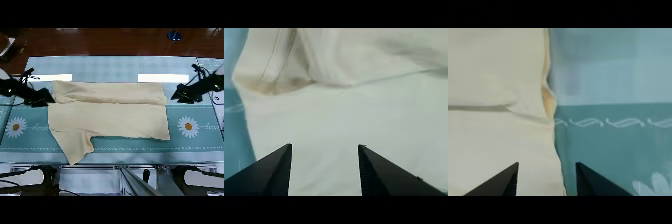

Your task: Fold the shirts.

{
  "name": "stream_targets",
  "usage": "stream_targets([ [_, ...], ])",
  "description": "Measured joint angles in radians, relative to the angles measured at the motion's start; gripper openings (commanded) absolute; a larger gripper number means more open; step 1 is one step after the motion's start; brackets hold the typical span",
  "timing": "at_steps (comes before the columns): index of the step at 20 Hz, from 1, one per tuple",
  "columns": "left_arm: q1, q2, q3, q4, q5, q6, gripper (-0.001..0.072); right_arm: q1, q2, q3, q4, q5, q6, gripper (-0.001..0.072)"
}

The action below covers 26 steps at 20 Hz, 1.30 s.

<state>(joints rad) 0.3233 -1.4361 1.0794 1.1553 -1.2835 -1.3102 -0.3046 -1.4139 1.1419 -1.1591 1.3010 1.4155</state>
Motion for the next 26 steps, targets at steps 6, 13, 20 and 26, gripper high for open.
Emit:
stream_targets([
  [6, 0.26, 0.238, -0.45, -0.105, 0.047, 0.072, 0.0505, -0.19, 0.376, -0.453, 0.261, -0.119, -0.148, 0.0416],
  [13, 0.284, 0.295, -0.621, -0.201, 0.048, 0.073, 0.0505, -0.23, 0.494, -0.607, 0.382, -0.13, -0.198, 0.0416],
  [20, 0.15, 0.237, -0.641, -0.208, 0.029, 0.121, 0.0095, -0.234, 0.504, -0.623, 0.344, -0.174, -0.153, 0.0414],
  [26, 0.119, 0.219, -0.634, -0.218, 0.055, 0.145, 0.0017, -0.219, 0.423, -0.645, 0.135, -0.089, -0.033, 0.0413],
])
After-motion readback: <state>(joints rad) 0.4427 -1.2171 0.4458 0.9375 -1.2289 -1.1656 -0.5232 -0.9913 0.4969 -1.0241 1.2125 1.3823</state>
